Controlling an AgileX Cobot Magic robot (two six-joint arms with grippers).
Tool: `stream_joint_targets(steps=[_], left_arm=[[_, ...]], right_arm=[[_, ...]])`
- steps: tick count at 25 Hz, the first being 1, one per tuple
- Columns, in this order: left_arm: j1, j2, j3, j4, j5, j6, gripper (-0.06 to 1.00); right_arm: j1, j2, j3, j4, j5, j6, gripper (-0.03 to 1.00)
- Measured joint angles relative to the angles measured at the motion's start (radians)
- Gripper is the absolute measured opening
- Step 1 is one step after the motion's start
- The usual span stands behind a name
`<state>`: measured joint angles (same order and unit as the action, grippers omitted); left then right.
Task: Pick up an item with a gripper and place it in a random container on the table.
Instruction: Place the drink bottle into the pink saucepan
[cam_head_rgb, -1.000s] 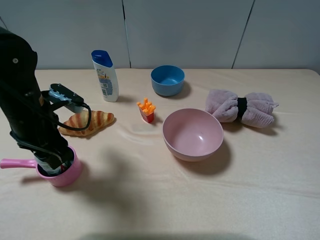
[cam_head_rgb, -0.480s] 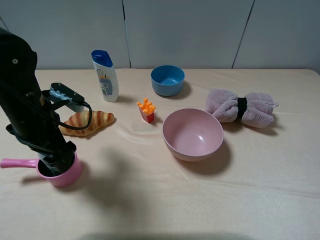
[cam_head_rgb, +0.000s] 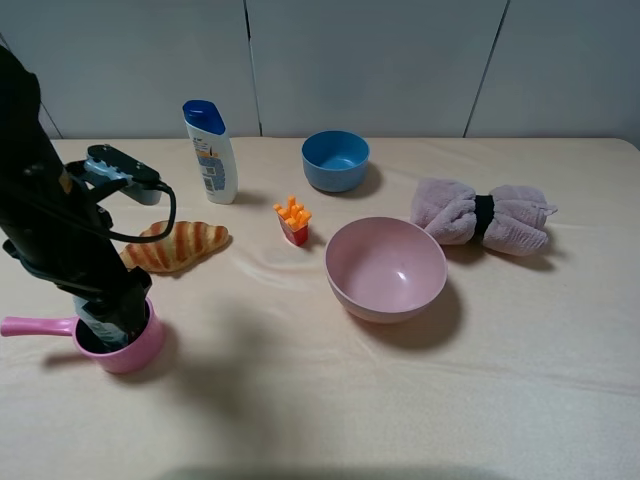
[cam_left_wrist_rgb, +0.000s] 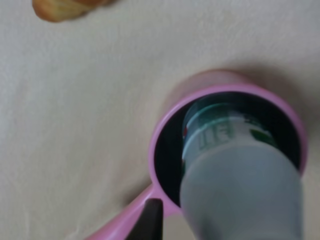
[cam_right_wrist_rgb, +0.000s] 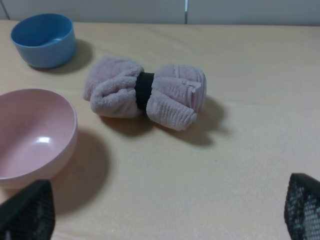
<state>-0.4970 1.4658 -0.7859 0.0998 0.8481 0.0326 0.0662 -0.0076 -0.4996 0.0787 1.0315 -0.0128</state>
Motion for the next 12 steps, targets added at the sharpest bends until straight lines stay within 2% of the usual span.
stream_joint_targets(steps=[12], left_arm=[[0.000,-0.250,-0.026,-0.029,0.080,-0.001,0.87]], right_arm=[[0.000,0.000,0.000,0.000,0.000,0.000,0.69]])
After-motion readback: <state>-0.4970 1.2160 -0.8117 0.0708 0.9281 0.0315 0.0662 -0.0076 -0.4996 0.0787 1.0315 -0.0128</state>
